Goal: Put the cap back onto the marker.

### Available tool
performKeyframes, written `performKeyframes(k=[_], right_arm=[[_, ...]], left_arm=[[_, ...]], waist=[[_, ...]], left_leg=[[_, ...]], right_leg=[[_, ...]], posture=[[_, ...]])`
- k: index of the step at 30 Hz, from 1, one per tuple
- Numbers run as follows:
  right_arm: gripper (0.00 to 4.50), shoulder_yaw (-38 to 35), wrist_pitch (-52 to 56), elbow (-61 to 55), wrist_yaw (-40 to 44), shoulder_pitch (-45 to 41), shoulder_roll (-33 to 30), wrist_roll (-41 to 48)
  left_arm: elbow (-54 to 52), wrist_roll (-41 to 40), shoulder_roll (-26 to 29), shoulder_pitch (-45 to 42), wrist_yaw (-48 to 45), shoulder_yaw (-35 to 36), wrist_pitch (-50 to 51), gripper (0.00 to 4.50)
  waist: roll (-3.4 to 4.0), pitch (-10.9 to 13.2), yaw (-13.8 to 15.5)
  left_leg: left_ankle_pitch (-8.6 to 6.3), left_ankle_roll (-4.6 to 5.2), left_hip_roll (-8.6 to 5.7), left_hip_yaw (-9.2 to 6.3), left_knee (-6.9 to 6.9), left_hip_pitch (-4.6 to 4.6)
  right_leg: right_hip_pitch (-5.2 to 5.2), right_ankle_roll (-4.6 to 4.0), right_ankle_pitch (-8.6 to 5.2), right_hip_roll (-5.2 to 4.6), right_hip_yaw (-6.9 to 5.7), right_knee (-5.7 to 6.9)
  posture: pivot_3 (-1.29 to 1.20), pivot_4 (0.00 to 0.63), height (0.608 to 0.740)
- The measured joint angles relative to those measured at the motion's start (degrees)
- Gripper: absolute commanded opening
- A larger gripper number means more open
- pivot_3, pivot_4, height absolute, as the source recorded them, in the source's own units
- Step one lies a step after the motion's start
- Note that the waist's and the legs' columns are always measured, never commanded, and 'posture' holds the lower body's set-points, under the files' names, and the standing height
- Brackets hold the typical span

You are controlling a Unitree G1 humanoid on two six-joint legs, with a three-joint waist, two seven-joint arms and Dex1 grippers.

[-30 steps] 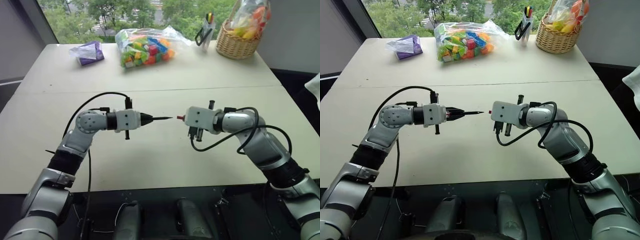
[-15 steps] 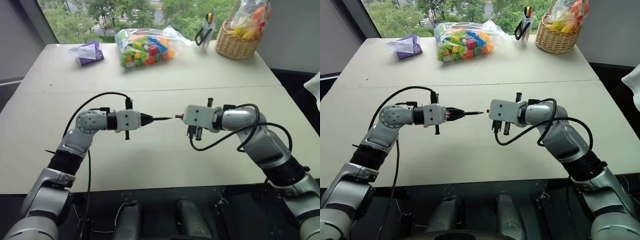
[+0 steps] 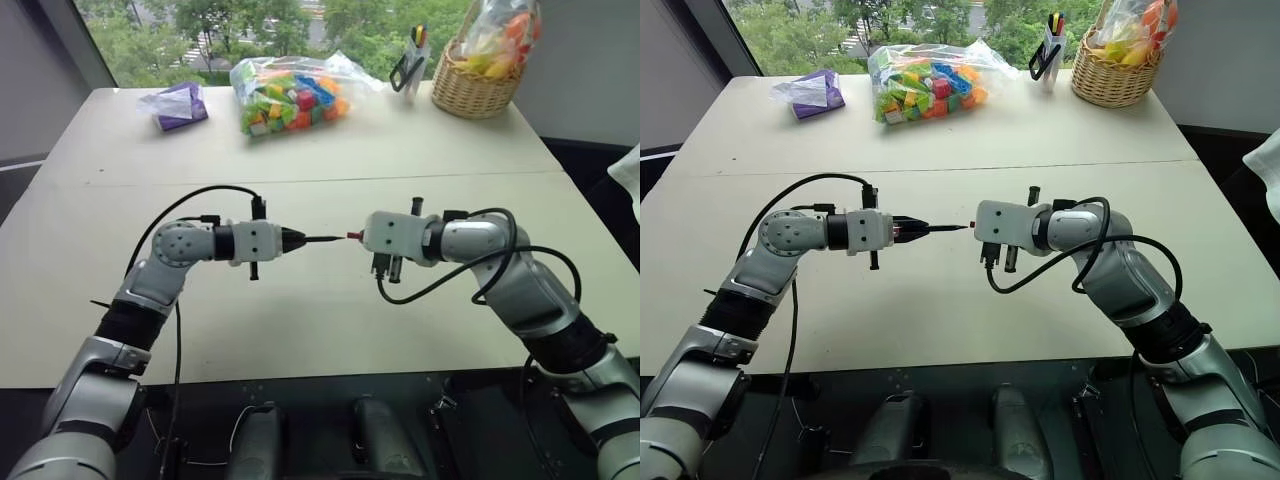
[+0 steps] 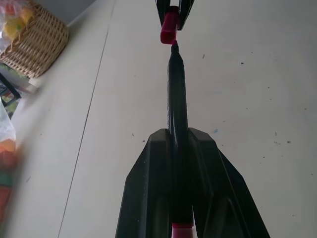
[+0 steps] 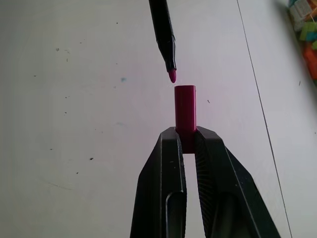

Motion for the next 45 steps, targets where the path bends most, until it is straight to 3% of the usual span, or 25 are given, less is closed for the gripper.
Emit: performKeyframes(k=[36,45], right_arm=[[0.08,0.28,1.72,-1.71,2.79,-0.39,0.56,-0.29],[0.08,3.57,-0.38,1.42,2.06,-2.38,3.57,-3.32]], left_arm=[[0.04,0.16,-0.54,-0.01,-0.61,0.00,-0.29,0.00],[0.28,0.88,-0.36,0.00,-0.58,-0.03,-0.22,0.00]], waist=[[0.00,0.00,0.00],[0.00,0.00,-0.10]], left_leg=[[0.00,0.00,0.00,0.00,0.00,0.00],[0.00,0.00,0.00,0.00,0.00,0.00]], right_leg=[[0.00,0.00,0.00,0.00,0.00,0.00],[0.00,0.00,0.00,0.00,0.00,0.00]], posture=[[0.00,0.150,0.740],[0.00,0.150,0.740]])
